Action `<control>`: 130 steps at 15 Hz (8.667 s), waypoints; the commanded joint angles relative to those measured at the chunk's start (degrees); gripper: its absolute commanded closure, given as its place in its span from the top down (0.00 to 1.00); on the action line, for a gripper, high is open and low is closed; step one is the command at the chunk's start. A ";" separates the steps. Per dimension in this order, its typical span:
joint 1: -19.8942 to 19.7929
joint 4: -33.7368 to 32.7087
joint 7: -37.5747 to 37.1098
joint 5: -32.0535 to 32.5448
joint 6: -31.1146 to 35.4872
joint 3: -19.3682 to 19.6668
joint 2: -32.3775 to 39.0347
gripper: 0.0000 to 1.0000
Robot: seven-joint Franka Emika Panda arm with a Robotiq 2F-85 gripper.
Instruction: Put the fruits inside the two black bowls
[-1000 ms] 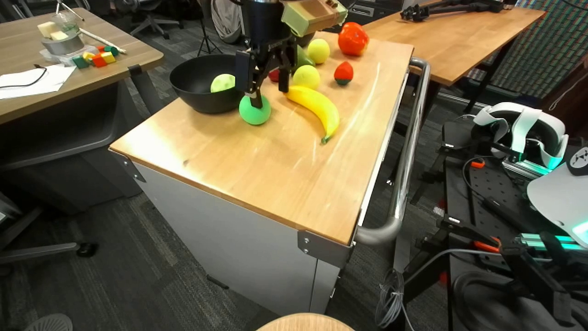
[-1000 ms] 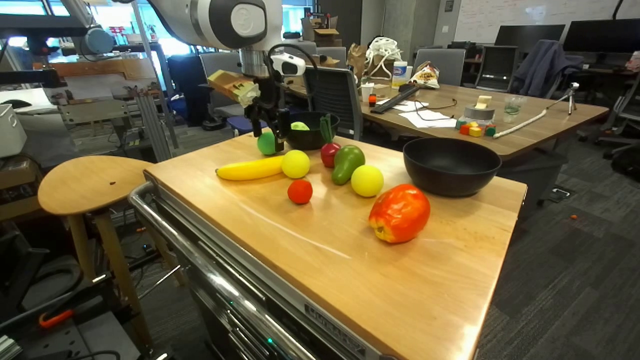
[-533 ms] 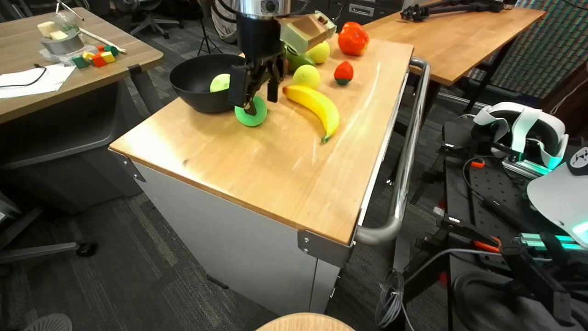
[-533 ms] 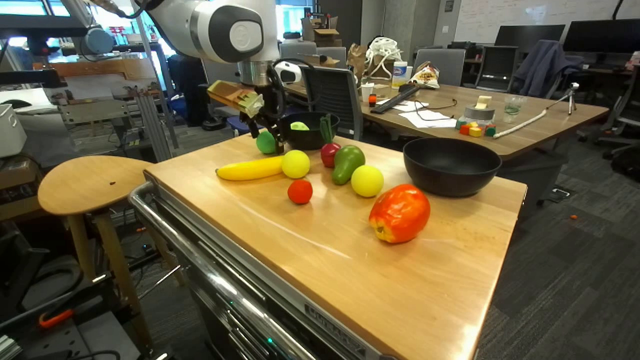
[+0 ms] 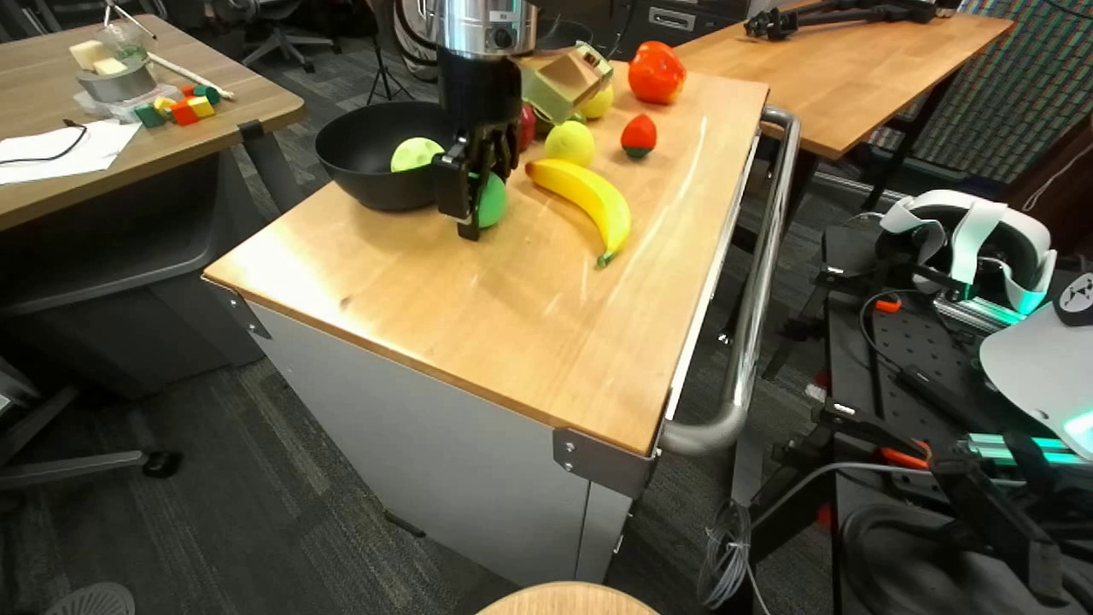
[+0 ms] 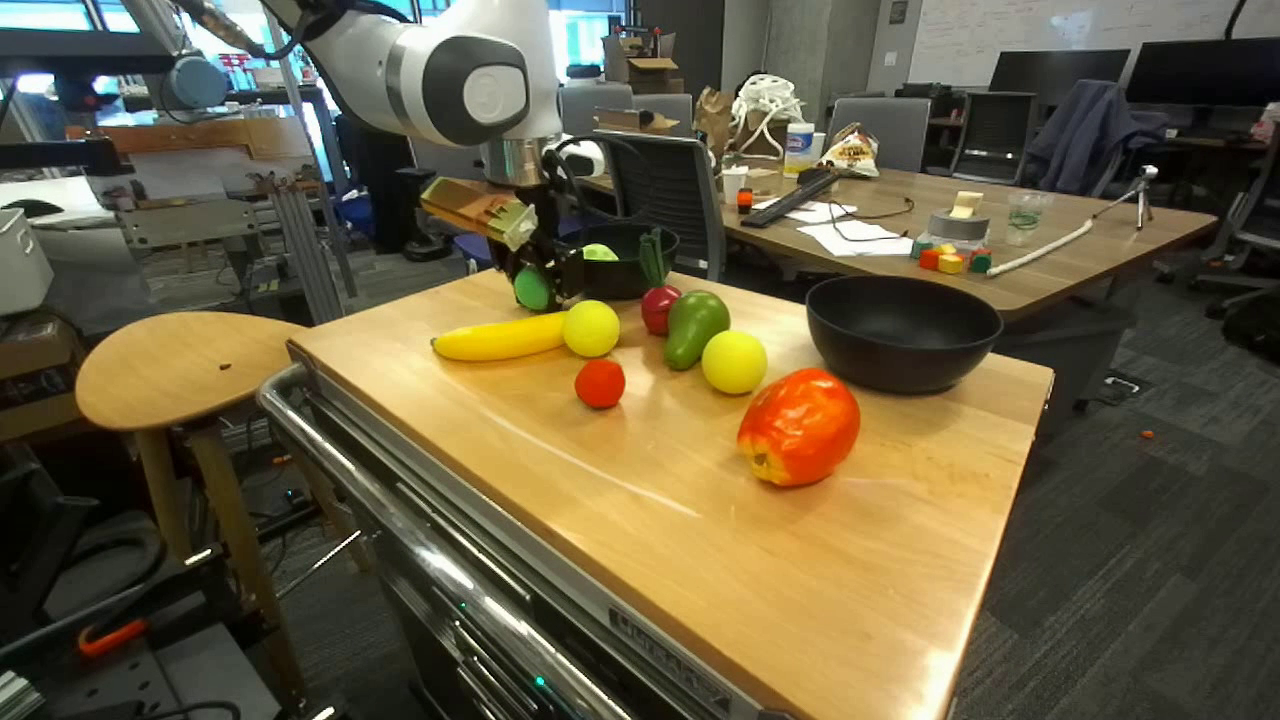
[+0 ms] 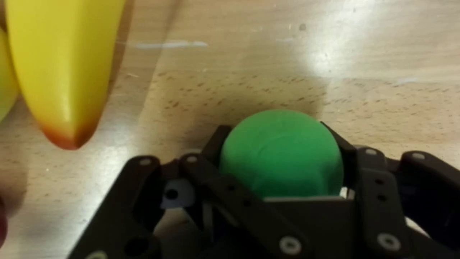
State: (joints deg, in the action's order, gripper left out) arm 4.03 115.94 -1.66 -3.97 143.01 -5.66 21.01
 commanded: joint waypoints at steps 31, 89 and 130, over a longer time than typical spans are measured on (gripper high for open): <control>0.47 -10.62 -5.17 0.26 -6.59 2.81 -5.43 1.00; -16.34 -20.08 -13.79 -10.85 -5.55 16.01 -7.87 0.01; -5.71 -1.73 -13.37 -16.76 -28.05 6.21 -12.56 1.00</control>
State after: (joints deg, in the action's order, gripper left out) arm -1.99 114.35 -15.08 -20.76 115.09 0.16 8.44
